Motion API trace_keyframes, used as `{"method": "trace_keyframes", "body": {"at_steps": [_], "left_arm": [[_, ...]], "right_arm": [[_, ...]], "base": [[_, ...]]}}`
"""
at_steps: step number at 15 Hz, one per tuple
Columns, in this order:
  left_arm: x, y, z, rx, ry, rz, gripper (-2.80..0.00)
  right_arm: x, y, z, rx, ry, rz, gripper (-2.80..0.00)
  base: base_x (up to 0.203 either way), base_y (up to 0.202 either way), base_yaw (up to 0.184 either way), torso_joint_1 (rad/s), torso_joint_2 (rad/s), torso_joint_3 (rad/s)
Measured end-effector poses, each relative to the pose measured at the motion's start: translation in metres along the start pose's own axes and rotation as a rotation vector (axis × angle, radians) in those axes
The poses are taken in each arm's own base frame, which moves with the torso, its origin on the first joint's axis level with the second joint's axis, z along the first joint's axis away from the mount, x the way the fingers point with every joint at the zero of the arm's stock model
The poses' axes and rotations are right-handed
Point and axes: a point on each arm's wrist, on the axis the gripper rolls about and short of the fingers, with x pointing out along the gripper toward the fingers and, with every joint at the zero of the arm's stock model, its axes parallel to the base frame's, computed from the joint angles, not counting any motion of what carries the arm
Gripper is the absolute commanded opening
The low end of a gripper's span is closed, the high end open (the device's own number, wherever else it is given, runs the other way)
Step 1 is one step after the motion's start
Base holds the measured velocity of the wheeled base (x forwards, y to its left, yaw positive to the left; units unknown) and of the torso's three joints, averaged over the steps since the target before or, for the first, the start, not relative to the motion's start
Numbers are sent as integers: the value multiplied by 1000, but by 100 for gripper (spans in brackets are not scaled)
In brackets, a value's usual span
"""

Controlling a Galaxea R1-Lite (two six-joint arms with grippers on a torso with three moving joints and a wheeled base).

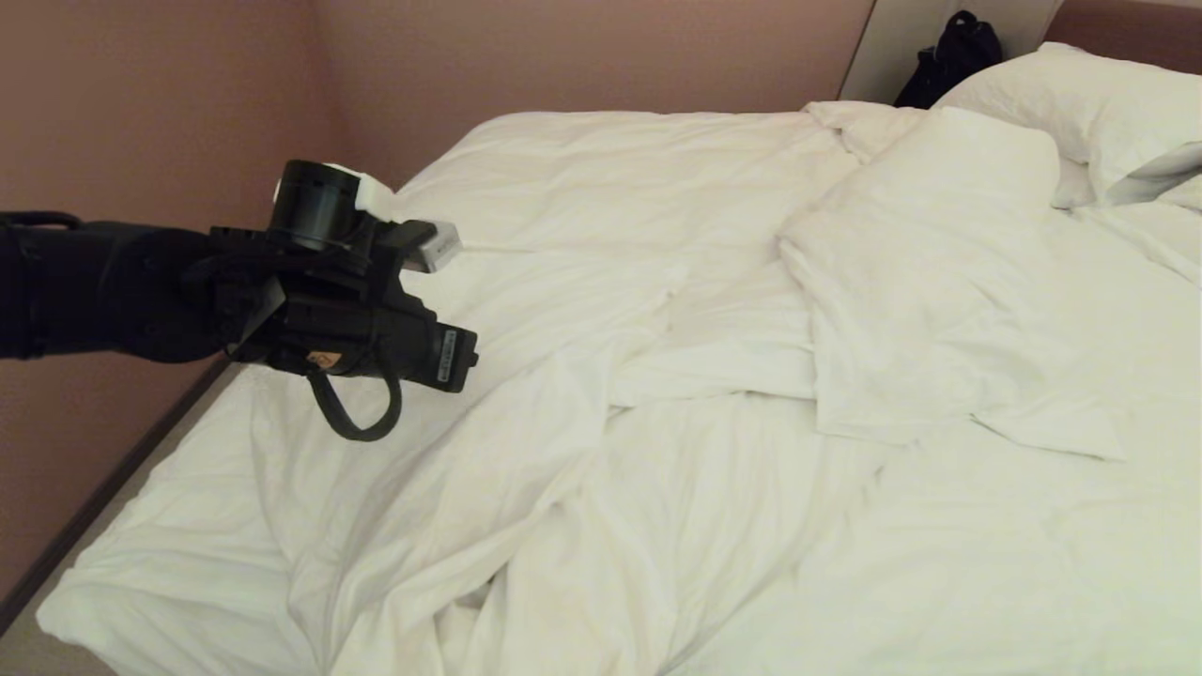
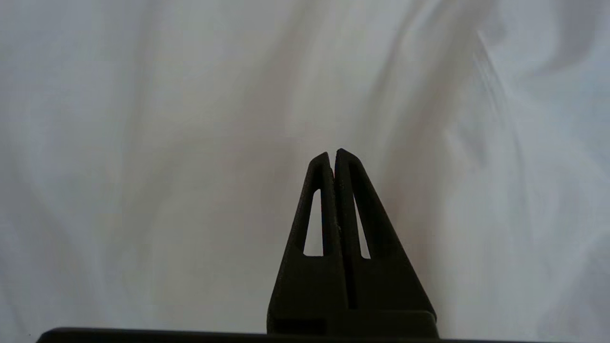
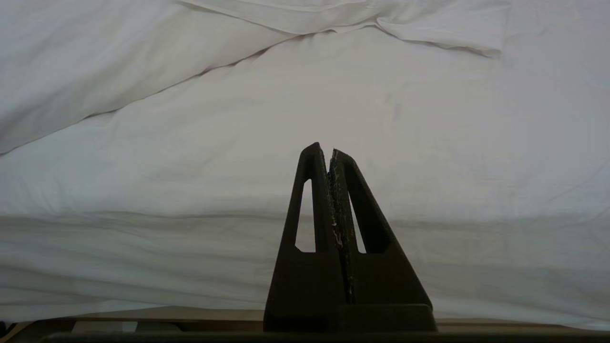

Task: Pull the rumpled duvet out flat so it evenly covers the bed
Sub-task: Flatten the corners of the folded blanket

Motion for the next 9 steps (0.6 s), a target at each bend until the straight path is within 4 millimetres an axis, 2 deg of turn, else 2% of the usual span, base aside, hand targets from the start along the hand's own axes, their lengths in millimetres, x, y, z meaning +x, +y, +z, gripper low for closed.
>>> {"method": "trace_keyframes", "body": {"at_steps": [5, 9], "left_arm": [[5, -1, -12, -1, 20, -10, -280], [9, -3, -14, 18, -45, -5, -280]], "right_arm": [[0, 0, 0, -1, 0, 0, -280], [0, 0, 0, 0, 0, 0, -280]], "base": [[0, 0, 0, 0, 0, 0], [0, 0, 0, 0, 0, 0]]}}
